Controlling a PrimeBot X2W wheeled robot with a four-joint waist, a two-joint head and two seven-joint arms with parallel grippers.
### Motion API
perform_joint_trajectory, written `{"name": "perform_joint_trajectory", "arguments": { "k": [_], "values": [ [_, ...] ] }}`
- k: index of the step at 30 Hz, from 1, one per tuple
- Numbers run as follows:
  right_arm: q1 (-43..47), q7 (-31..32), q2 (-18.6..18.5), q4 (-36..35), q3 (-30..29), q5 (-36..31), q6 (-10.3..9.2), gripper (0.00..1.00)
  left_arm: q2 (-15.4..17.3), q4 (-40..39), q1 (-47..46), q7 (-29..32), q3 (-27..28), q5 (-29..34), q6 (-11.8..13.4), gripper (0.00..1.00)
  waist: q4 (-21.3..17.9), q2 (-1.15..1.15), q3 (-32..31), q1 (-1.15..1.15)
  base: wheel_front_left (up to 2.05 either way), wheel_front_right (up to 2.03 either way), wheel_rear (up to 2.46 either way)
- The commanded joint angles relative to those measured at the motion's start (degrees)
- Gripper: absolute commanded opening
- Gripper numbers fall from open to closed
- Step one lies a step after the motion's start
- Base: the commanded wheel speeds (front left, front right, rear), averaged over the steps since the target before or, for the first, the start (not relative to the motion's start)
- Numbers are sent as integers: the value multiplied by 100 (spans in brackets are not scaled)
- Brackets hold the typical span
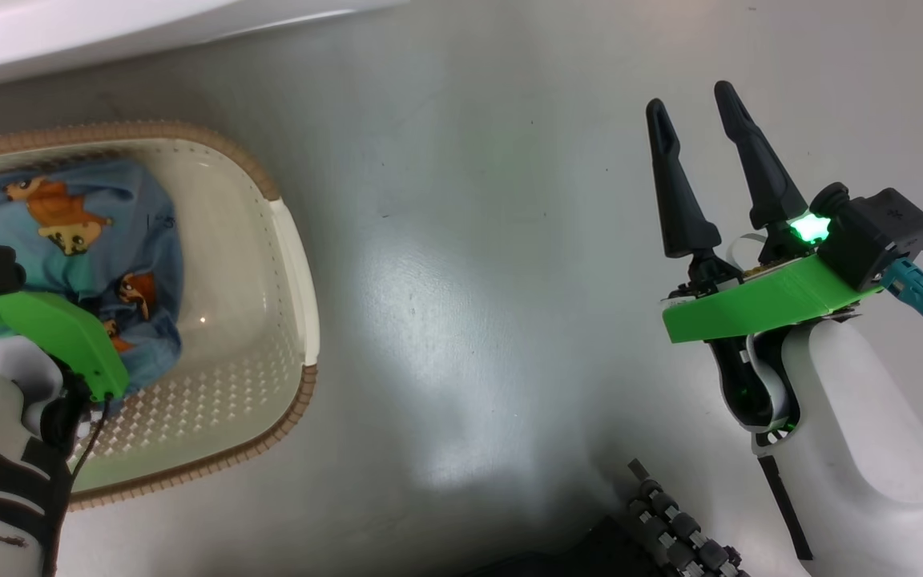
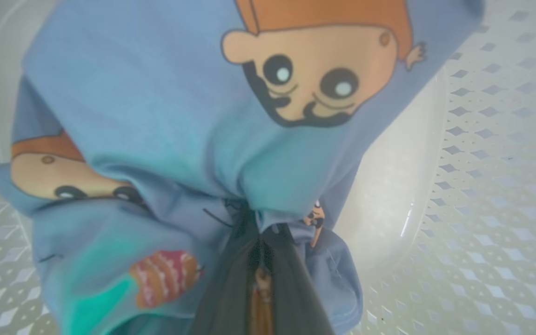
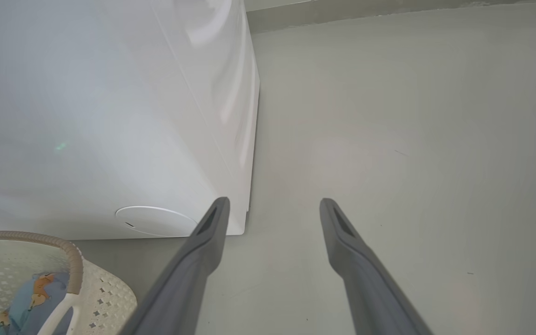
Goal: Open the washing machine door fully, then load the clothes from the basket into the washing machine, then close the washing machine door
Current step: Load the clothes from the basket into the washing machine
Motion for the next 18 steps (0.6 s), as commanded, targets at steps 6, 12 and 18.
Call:
{"name": "perform_joint_trajectory", "arguments": {
  "k": [6,12,18],
  "values": [
    [78,-46,41,-51,154,43,26,100,128,0,251,-193,21,-74,-67,0,44,0,-229,0,0,0,0],
    [34,-46,42,20,187,104,26,100,-31,-149,479,-307,-68,-269,-87,0,120,0,-657,0,0,0,0],
    [61,-46,42,149,223,197,26,100,-117,-588,918,-484,-309,-601,-89,0,180,0,-1279,0,0,0,0]
  ]
}}
